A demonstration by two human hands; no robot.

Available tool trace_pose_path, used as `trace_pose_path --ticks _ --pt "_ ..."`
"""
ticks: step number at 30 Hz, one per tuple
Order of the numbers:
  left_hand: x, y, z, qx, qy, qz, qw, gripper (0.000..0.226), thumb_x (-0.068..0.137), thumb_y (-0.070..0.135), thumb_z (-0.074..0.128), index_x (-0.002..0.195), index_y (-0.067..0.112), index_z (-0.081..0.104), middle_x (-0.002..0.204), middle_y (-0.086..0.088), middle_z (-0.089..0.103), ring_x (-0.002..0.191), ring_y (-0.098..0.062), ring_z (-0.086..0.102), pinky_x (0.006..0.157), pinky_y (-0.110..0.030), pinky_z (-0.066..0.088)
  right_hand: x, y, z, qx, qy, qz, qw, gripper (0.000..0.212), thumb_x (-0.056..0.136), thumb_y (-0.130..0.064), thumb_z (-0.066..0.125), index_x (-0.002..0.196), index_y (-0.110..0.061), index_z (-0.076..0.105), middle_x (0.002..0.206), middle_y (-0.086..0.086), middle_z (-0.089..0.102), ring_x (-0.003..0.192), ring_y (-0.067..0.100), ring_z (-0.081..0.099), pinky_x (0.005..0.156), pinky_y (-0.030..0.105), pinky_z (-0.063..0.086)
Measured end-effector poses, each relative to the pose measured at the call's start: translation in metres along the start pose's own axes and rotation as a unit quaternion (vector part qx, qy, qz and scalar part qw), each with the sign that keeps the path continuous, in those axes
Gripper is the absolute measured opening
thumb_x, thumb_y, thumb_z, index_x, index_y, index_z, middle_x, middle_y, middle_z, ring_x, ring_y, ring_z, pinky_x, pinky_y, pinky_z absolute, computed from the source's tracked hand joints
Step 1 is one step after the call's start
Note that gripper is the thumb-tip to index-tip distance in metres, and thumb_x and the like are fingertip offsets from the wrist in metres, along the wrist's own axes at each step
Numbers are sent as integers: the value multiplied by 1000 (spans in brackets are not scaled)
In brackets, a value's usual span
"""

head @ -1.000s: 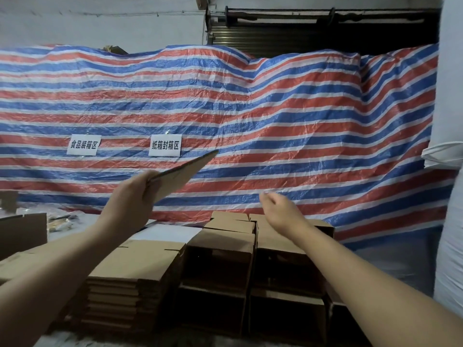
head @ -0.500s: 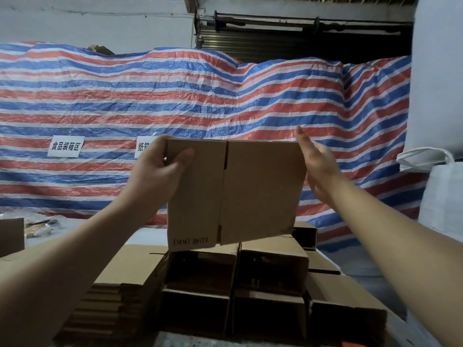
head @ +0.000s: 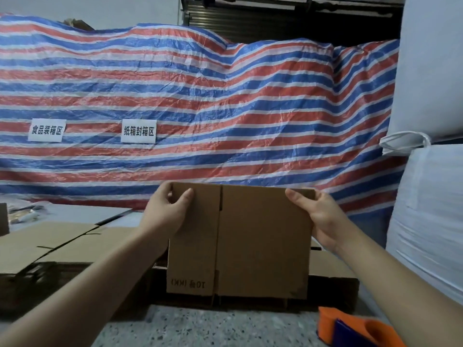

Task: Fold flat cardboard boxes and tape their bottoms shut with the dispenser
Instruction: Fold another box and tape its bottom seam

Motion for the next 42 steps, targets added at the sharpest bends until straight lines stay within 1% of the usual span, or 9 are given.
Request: trace_pose_path --ticks 4,8,15,20,25,30,33,38,42 --pt "-22 -33 10 -19 -9 -38 999 8 97 37 58 104 34 54 107 5 61 98 -14 59 75 -35 51 -21 40 -4 48 -8 50 998 37 79 -35 76 106 -11 74 103 13 77 93 30 75 68 37 61" --pt "-43 -65 16 -39 -25 -75 996 22 96 37 58 117 31 55 111 5 61 104 -16 60 86 -41 53 -41 71 -5 45 -42 87 994 35 86 -34 72 109 -8 74 111 18 74 103 33 72 82 43 56" --pt "-72 -105 23 -21 -5 -90 996 6 98 33 54 105 33 55 107 2 62 100 -16 60 71 -31 49 -66 107 -2 26 -29 105 994 27 81 -39 72 92 -15 79 104 17 75 97 31 74 76 36 60" --pt "-73 -106 24 -30 -4 -93 995 7 100 32 53 105 27 54 104 -1 60 95 -15 58 66 -28 44 -67 105 -2 20 -30 95 995 46 73 -50 75 99 -12 76 106 17 75 97 30 74 73 32 59" --pt "-71 -105 32 -37 21 -142 989 7 99 33 47 102 27 45 103 -5 55 89 -16 52 62 -30 38 -63 104 -1 101 -48 111 987 56 94 -60 47 113 -16 76 118 18 72 113 31 69 83 40 59" --pt "-68 -111 36 -47 55 -192 979 51 86 64 58 114 24 43 117 -7 53 107 -26 53 94 -48 47 -64 105 5 91 -99 150 979 47 81 -56 65 100 -16 80 101 10 74 96 22 72 78 36 59" --pt "-72 -110 36 -22 87 -188 978 60 81 64 65 119 24 40 119 -6 51 112 -29 52 100 -54 44 -66 110 3 124 -116 165 972 47 83 -54 63 102 -13 79 102 12 72 98 24 70 86 40 57" --pt "-73 -110 37 -31 84 -168 982 45 86 53 63 112 24 42 110 -6 54 101 -26 55 92 -51 48 -70 108 5 122 -119 174 970 43 85 -48 62 94 -7 67 92 13 59 89 24 58 86 44 46" --pt "-68 -109 43 -46 40 -153 986 25 92 48 57 100 29 43 101 -5 56 90 -18 54 64 -32 40 -73 108 -3 45 -31 164 985 41 95 -48 50 82 -13 68 83 9 64 84 22 62 82 44 48"
Point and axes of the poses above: each hand's wrist, its own x-axis towards the middle knuckle, its own z-axis out of the palm, y = z × x, the point moved 8 cm from there along x, towards the middle knuckle
